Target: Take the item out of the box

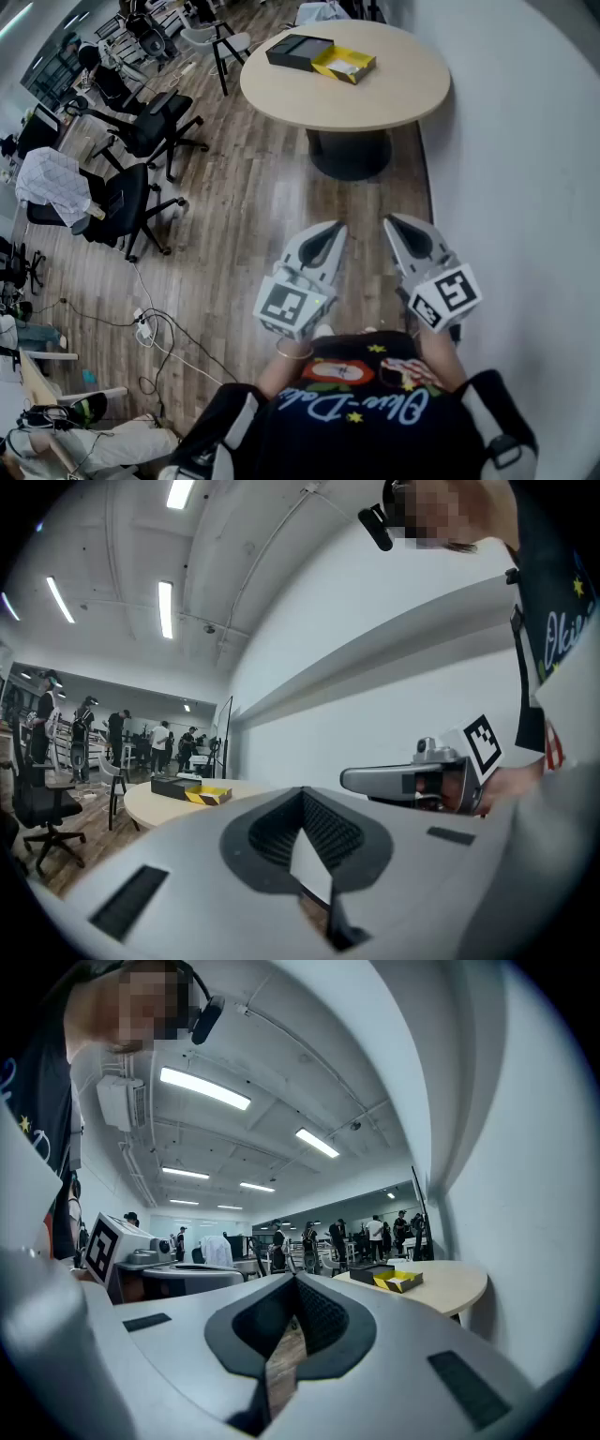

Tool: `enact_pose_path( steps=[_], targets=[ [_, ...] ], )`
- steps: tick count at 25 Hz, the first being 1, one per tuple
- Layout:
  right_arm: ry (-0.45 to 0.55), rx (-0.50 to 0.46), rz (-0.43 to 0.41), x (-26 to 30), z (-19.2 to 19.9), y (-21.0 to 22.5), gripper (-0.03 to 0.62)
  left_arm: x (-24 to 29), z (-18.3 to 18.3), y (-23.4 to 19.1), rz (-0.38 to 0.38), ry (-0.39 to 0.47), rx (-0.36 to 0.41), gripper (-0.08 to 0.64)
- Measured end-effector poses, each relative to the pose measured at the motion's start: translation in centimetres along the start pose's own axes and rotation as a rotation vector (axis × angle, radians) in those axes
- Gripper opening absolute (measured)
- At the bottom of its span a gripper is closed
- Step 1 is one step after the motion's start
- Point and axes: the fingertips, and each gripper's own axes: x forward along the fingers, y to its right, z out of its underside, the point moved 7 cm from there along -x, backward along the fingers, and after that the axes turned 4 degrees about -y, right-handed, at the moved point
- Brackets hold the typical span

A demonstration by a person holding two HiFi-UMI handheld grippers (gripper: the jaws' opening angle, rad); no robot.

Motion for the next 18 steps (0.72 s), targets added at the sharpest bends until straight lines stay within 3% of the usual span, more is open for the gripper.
enact_pose_path(
  steps=[18],
  targets=[
    [0.015, -0.007, -0.035, -3.8, 0.5, 2.6, -0.003, 2.4, 0.4, 4.4, 0.000, -0.002, 0.007, -0.015]
  ],
)
